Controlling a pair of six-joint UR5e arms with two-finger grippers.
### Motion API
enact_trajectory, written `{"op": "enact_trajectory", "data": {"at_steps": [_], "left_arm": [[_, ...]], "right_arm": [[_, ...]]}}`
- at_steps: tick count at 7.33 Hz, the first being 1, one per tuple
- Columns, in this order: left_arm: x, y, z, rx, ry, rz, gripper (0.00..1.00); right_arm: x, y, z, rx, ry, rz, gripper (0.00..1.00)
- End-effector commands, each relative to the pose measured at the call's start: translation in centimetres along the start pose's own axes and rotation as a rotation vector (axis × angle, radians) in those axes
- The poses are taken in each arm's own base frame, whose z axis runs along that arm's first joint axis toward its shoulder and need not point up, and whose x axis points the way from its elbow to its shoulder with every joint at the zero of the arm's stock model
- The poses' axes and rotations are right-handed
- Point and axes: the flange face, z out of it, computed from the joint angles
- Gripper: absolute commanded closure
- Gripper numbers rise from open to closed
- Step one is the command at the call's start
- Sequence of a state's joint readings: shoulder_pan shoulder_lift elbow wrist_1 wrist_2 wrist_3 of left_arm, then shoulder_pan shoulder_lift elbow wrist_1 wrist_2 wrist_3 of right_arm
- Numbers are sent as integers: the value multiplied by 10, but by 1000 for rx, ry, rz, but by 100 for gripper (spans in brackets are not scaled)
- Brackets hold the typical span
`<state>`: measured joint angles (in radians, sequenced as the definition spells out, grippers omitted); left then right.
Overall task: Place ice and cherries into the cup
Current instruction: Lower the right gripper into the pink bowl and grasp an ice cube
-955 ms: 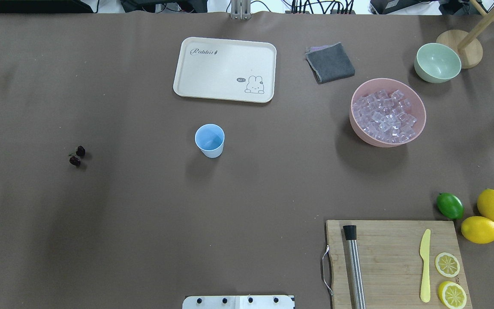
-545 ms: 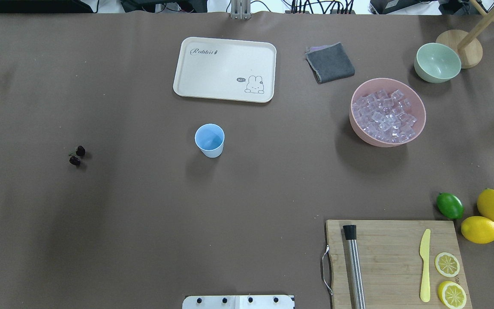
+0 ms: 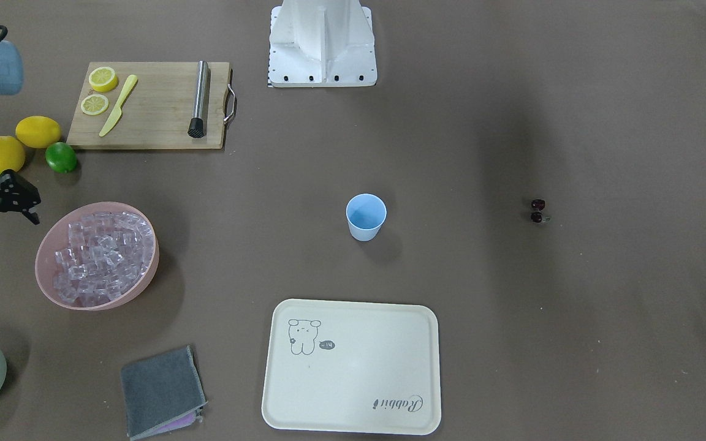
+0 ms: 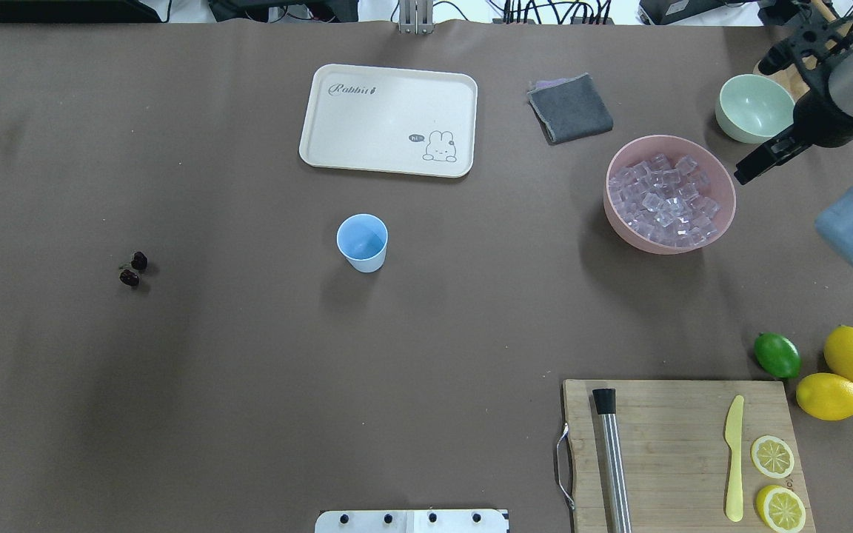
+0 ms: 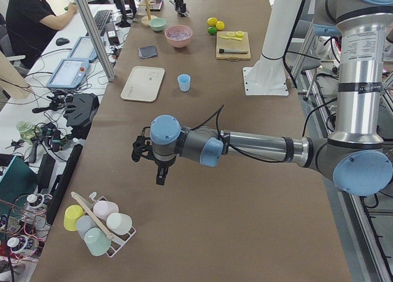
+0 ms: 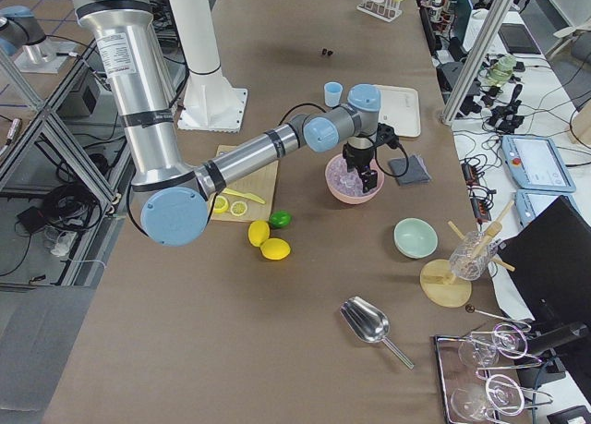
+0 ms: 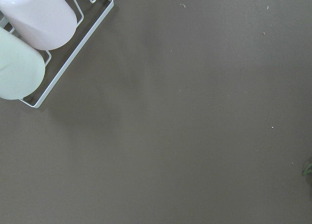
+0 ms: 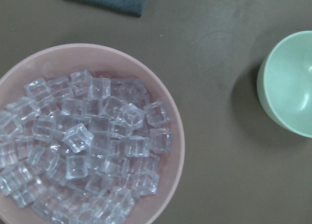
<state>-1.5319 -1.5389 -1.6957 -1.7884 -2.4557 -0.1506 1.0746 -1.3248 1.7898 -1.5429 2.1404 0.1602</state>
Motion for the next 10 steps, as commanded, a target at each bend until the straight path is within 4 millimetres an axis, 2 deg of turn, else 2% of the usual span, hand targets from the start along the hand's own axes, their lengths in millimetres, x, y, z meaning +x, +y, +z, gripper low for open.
{"op": "enact_trajectory", "data": {"at_steps": [1, 2, 3, 4, 6, 9, 10], "left_arm": [[4, 1, -4, 9, 1, 10, 2], [5, -2, -4, 11, 2, 12, 2], [4, -2, -3, 7, 2, 11, 2], [4, -2, -4, 10, 1, 11, 2], [2, 1, -2, 7, 1, 8, 2], [1, 4, -2, 4, 1, 4, 2], [1, 4, -2, 5, 0, 3, 2]], "right_arm": [[-51, -3, 40, -50, 0, -103, 2], [-69, -14, 39, -42, -15, -120, 2], [-75, -17, 49, -57, -19, -126, 6], [-71, -19, 53, -37, -25, -140, 6], [-57, -27, 76, -25, -29, -132, 8], [-62, -32, 75, -17, -32, -72, 14], [-68, -29, 83, -31, -35, -78, 16]]}}
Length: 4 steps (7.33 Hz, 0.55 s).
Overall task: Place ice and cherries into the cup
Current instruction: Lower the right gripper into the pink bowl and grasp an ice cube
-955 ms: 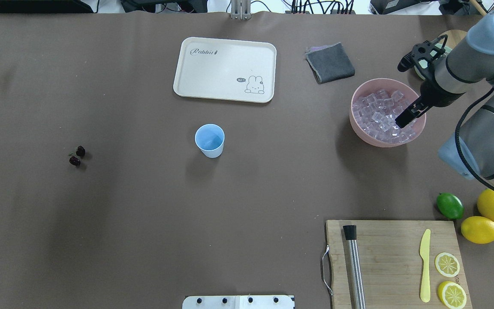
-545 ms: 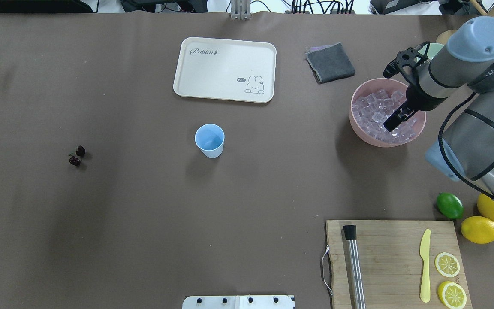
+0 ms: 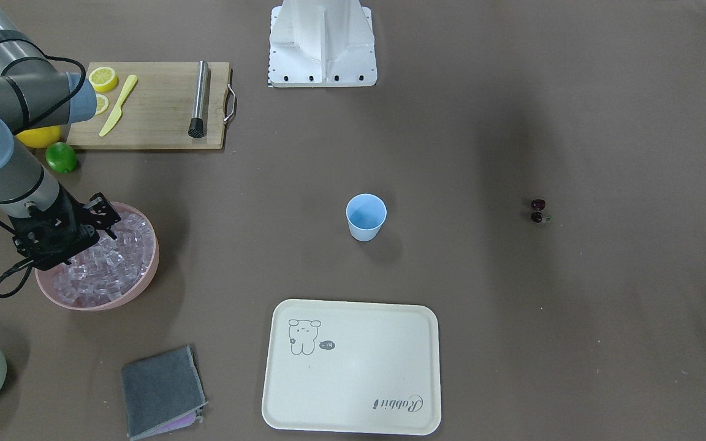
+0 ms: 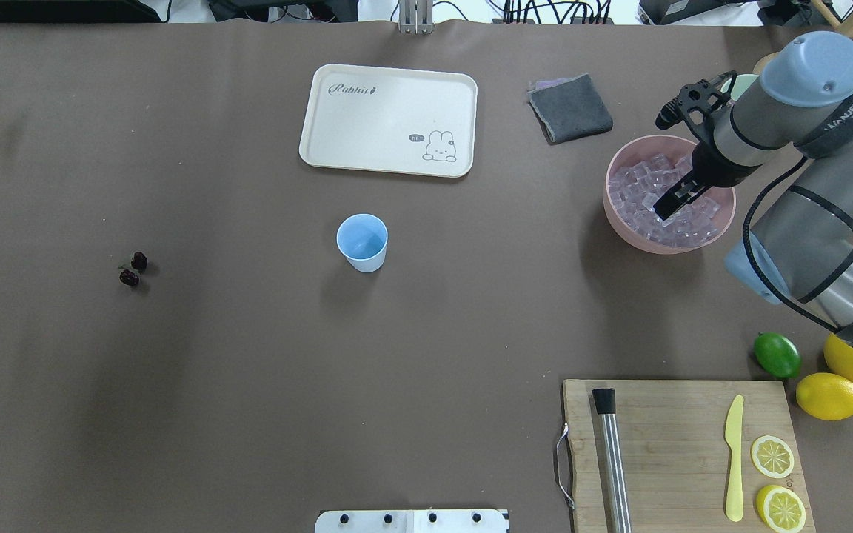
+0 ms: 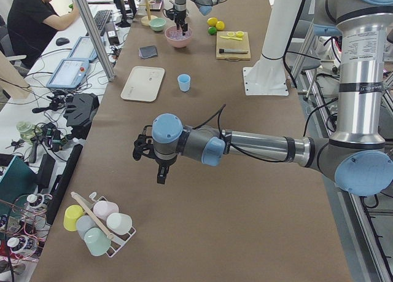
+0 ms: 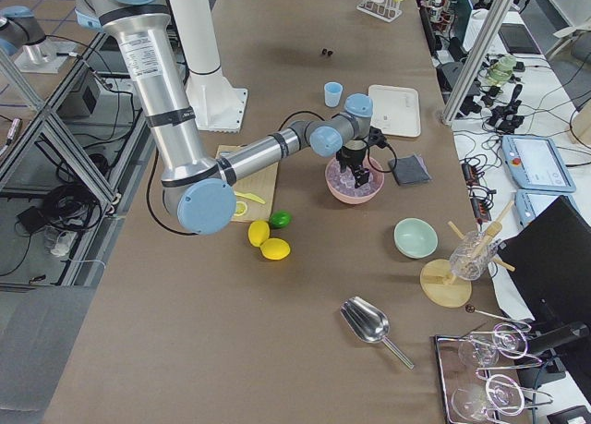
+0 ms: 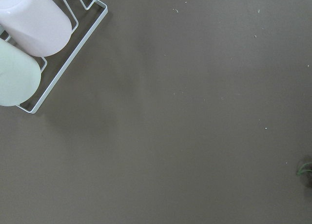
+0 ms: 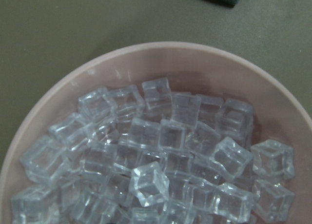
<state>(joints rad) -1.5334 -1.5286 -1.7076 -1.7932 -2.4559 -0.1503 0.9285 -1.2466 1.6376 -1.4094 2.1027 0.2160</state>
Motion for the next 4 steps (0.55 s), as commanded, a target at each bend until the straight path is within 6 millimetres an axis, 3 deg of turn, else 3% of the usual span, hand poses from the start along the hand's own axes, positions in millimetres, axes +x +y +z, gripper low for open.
{"op": "enact_trajectory", "data": {"at_steps": [1, 2, 4], "left_arm": [[-1, 0, 0, 0, 0, -1, 2], [0, 0, 0, 1, 0, 0, 2], [1, 0, -1, 2, 0, 1, 2]], "right_arm": [[-8, 2, 10, -15, -5, 8, 20], [-6, 3, 15, -26, -4, 11, 21], [-4, 4, 19, -33, -1, 16, 41]]}}
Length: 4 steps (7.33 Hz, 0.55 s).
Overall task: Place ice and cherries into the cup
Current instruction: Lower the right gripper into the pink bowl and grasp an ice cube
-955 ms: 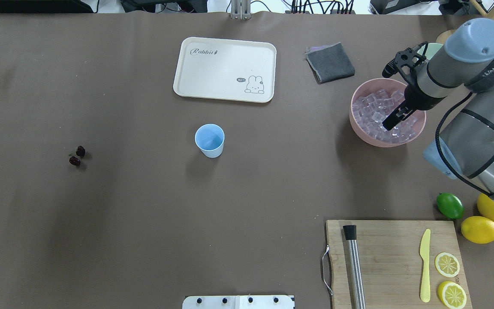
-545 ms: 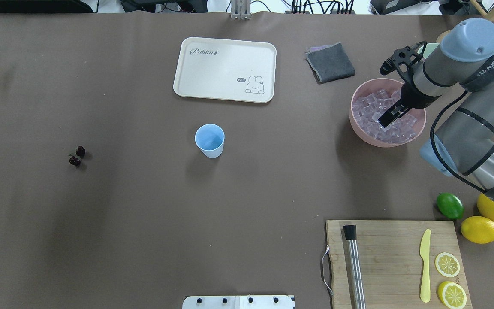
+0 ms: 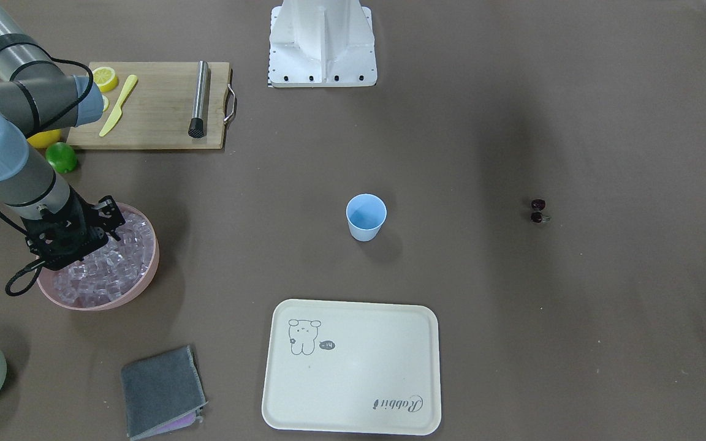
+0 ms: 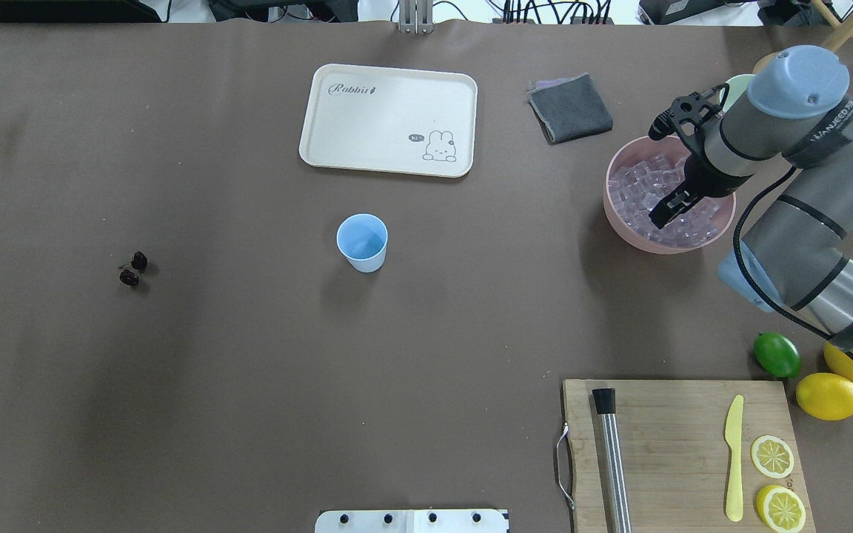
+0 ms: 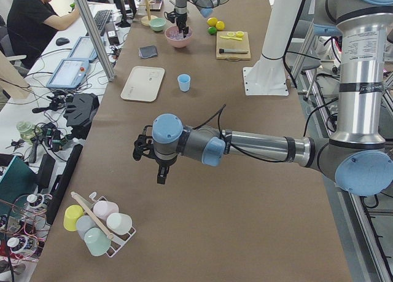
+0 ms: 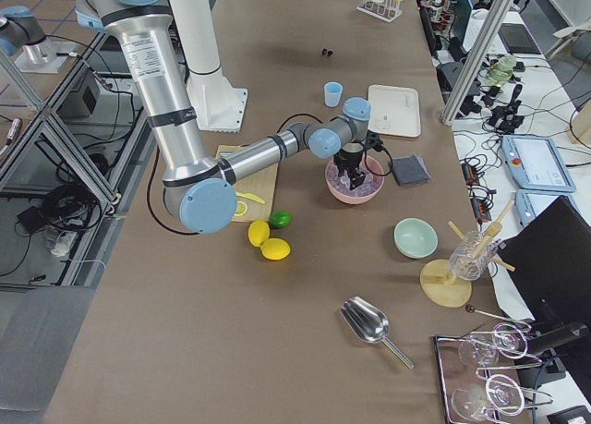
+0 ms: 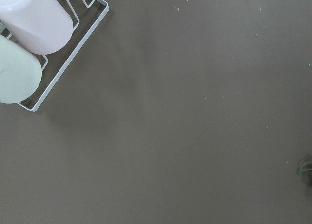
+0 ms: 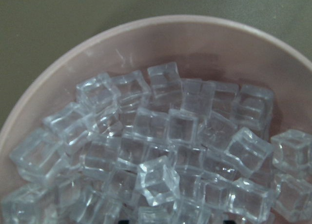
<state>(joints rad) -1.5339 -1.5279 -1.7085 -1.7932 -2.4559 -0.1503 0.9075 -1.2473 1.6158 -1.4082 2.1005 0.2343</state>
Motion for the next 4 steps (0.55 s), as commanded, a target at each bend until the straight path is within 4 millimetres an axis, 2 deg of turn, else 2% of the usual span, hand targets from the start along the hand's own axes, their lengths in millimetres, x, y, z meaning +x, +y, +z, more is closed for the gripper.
{"op": "enact_trajectory", "data": {"at_steps": [1, 3, 4], "left_arm": [[1, 0, -1, 1, 0, 1, 2], [0, 0, 0, -1, 0, -1, 2], [0, 0, 0, 0, 0, 0, 2]], "right_arm": [[-1, 0, 2, -4, -1, 2, 51], [-5, -3, -1, 3, -5, -3, 67], [-3, -8, -10, 15, -10, 0, 69]]}}
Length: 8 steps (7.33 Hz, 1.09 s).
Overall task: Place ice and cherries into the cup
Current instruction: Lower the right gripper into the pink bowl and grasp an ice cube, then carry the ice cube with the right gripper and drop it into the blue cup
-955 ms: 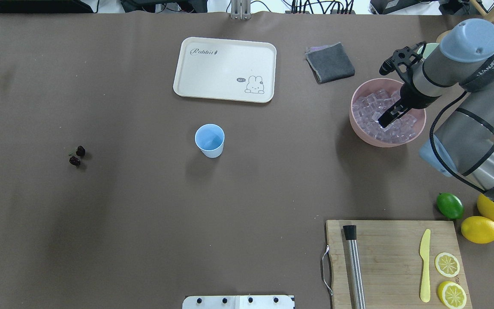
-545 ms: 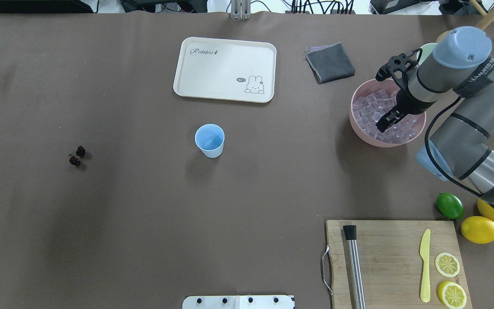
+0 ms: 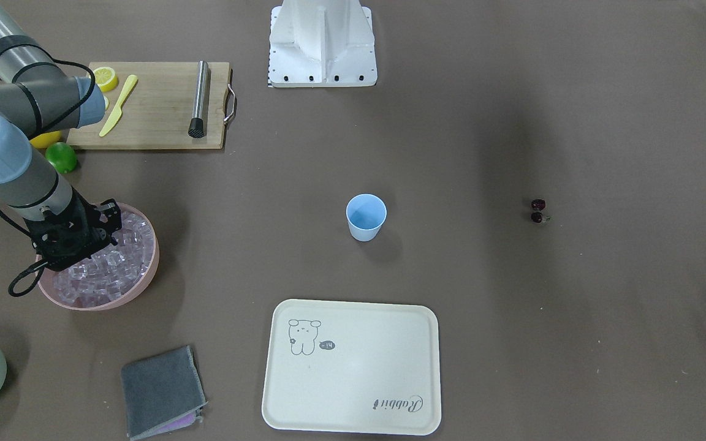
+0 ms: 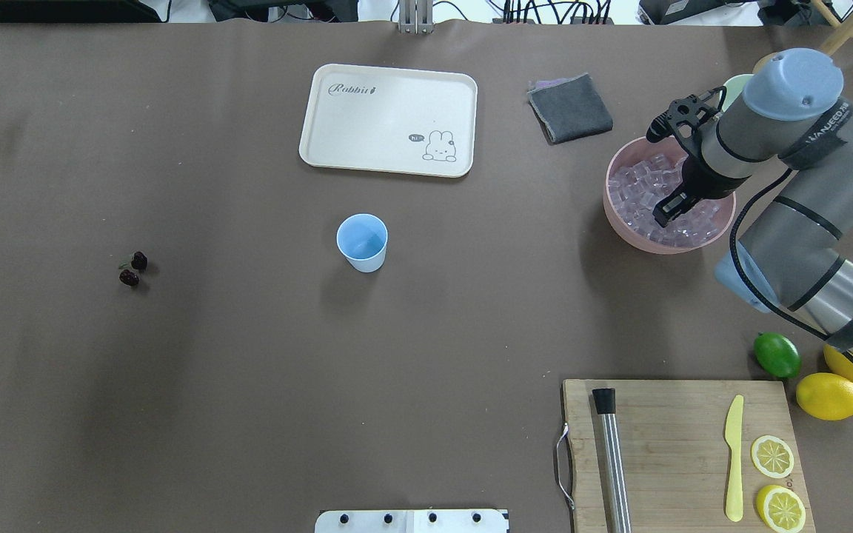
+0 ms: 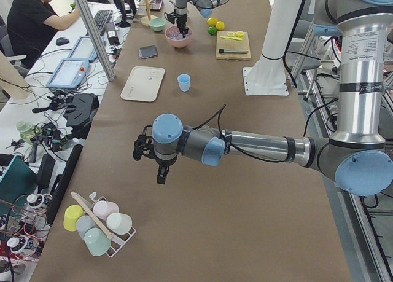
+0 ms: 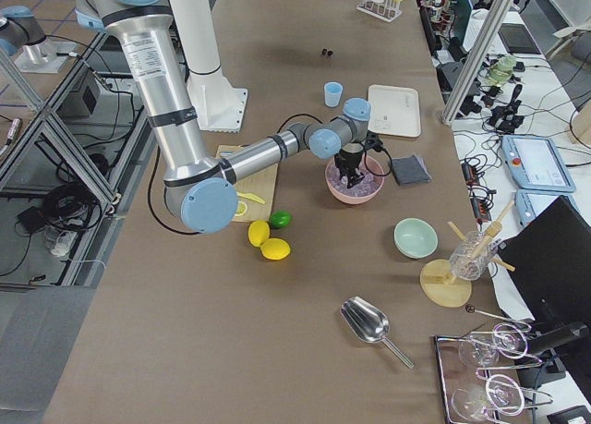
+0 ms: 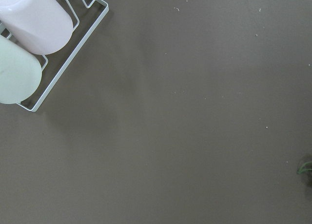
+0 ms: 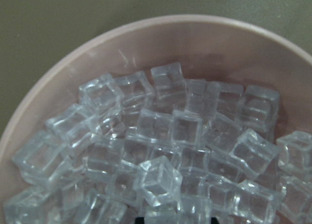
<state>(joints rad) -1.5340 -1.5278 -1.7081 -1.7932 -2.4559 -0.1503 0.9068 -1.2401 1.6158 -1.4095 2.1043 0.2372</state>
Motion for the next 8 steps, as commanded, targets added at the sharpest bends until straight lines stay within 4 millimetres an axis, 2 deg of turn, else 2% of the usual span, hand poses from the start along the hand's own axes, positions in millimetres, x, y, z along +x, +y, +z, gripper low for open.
{"op": "enact_trajectory", "data": {"at_steps": [1, 2, 3, 4, 5, 6, 7, 8], "left_arm": [[0, -1, 0, 0, 0, 1, 2], [1, -2, 0, 1, 0, 2, 2], [1, -2, 0, 1, 0, 2, 2], [0, -2, 0, 0, 0, 1, 2], [-1, -2, 1, 0, 0, -1, 2], [0, -3, 0, 0, 0, 1, 2], [0, -4, 0, 0, 0, -1, 2], [1, -5, 1, -1, 0, -2, 2]], "right_arm": [[12, -13, -27, 30, -26, 23, 69], [21, -24, -50, 36, -51, 57, 74], [1, -51, -79, 17, -39, 86, 77], [-48, -86, -104, -2, -45, 203, 82], [-112, -110, -110, 3, -38, 300, 84], [-189, -126, -103, 14, -41, 359, 85], [-249, -139, -107, 45, -41, 423, 86], [-303, -142, -108, 56, -58, 468, 86]]}}
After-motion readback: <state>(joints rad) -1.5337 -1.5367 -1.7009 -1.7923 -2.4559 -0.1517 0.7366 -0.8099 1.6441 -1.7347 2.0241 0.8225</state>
